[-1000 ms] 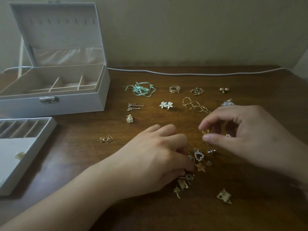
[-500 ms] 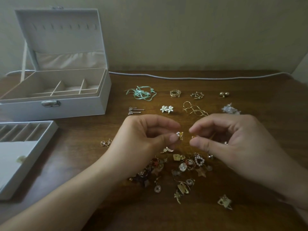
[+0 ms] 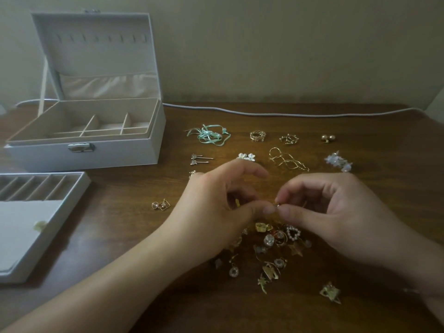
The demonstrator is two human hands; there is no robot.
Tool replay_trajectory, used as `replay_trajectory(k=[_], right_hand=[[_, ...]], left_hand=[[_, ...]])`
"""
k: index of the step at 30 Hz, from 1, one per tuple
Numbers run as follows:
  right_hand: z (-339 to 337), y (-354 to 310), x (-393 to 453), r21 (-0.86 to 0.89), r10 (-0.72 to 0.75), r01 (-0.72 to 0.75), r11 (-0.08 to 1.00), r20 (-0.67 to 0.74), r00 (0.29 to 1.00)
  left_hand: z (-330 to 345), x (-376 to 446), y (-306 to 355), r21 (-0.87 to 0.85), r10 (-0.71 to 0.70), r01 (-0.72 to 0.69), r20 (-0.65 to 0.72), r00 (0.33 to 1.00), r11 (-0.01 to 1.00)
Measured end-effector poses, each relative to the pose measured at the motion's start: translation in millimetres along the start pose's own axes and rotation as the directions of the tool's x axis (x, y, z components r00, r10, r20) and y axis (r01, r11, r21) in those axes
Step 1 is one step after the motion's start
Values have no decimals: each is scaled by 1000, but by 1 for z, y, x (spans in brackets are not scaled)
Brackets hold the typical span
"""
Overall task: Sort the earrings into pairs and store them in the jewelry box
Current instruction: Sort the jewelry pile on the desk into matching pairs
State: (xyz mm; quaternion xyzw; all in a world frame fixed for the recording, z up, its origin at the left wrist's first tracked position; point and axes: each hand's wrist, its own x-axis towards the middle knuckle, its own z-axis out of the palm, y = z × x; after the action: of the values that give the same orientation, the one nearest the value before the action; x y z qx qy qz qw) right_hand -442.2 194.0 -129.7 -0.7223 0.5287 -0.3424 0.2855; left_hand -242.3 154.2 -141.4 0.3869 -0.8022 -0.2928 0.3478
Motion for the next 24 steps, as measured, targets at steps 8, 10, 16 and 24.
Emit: replay_trajectory(k=[8,10,16,24], right_hand=[[-9,10,44,-167,81,-79,983,10,997],[0,9,65,-232,120,-97,968,89,989],[39,7,109,-415,65,-12,910,114,991],[44,5,122,-479,123,-40,877,142,982]], left_hand=[[-7,0,-11,400,41,-136,238,971,906],[-4,-1,-12,407,96,-205,272,957,890],[0,-4,-16,409,176,-294,302,937,864],[0,-5,-15,360,192,-317,342,920,877]])
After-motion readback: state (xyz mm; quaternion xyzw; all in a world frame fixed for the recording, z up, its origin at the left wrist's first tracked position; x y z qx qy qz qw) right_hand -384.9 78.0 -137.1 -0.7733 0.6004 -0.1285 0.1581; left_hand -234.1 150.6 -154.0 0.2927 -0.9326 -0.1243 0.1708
